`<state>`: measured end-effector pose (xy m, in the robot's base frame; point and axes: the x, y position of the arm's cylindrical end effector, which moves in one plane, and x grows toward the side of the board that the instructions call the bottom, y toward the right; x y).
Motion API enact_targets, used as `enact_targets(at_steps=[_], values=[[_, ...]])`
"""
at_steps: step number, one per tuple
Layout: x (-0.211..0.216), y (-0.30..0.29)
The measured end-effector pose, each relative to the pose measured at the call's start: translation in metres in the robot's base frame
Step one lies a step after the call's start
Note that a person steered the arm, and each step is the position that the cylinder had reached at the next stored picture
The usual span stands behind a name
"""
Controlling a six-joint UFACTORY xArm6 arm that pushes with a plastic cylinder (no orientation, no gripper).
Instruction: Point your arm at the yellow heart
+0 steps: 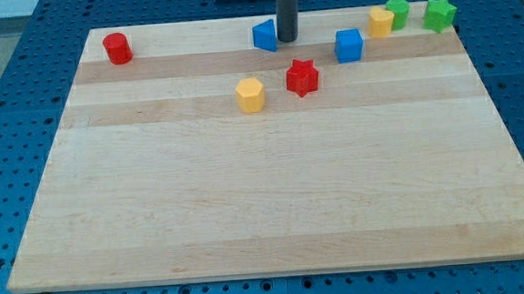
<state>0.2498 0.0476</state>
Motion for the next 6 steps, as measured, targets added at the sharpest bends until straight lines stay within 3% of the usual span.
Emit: enact_targets(at_steps=[4,6], values=[[-0.02,0.066],[-0.057,0.138]])
